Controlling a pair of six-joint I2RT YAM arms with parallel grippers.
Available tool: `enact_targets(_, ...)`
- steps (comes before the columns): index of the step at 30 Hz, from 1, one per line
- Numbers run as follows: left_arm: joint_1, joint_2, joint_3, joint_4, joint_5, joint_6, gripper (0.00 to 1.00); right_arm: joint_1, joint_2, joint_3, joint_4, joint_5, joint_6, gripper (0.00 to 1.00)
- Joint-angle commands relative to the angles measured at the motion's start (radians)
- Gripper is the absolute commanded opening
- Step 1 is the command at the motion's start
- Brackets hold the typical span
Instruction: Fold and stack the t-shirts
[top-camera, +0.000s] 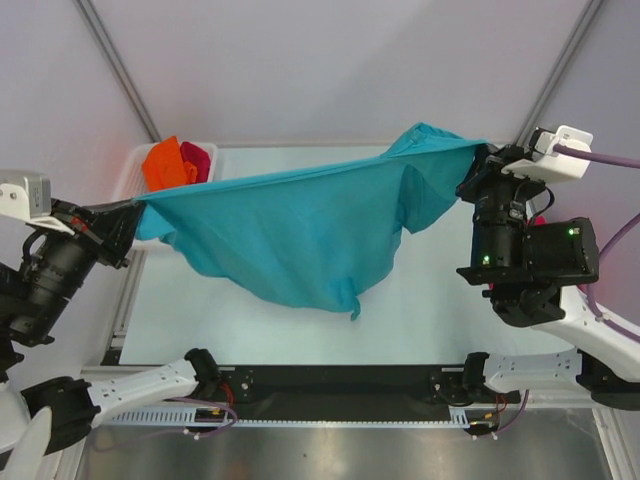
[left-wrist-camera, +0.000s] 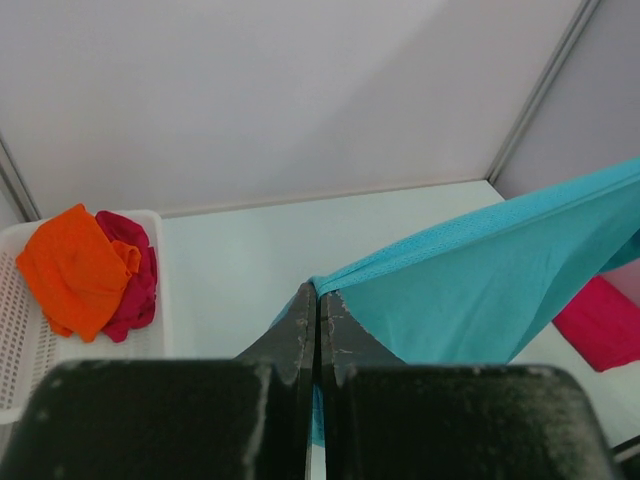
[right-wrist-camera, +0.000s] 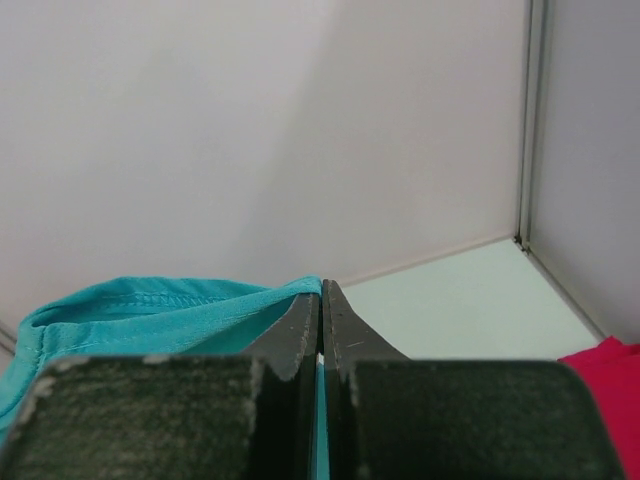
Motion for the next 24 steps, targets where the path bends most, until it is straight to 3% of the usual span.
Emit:
enact_targets(1,0.010,-0.024,0.105,-0.075,-0.153,-0.003,0.00,-0.058,-0.054,0.064,0.225,0.110,-0.211,0.00)
enact_targets(4,0.010,-0.019,0.141,-0.110,-0.182,-0.009,0.00,-0.114,-0.088,0.057,0.240,0.108,-0.199,0.00)
enact_targets(10,0.010,-0.036,0.096,-0.156,-0.296,-0.078,0.00,-0.233,-0.117,0.088,0.059,0.071,-0.043,0.00)
enact_targets(16,0.010,-0.073,0.066,-0.077,-0.328,-0.086,0.00,-0.284,-0.112,0.094,0.110,0.035,-0.073,0.00)
enact_targets(24,0.009,-0.080,0.063,-0.028,-0.529,-0.065,0.00,-0.401,-0.099,0.155,0.126,-0.036,-0.087,0.00)
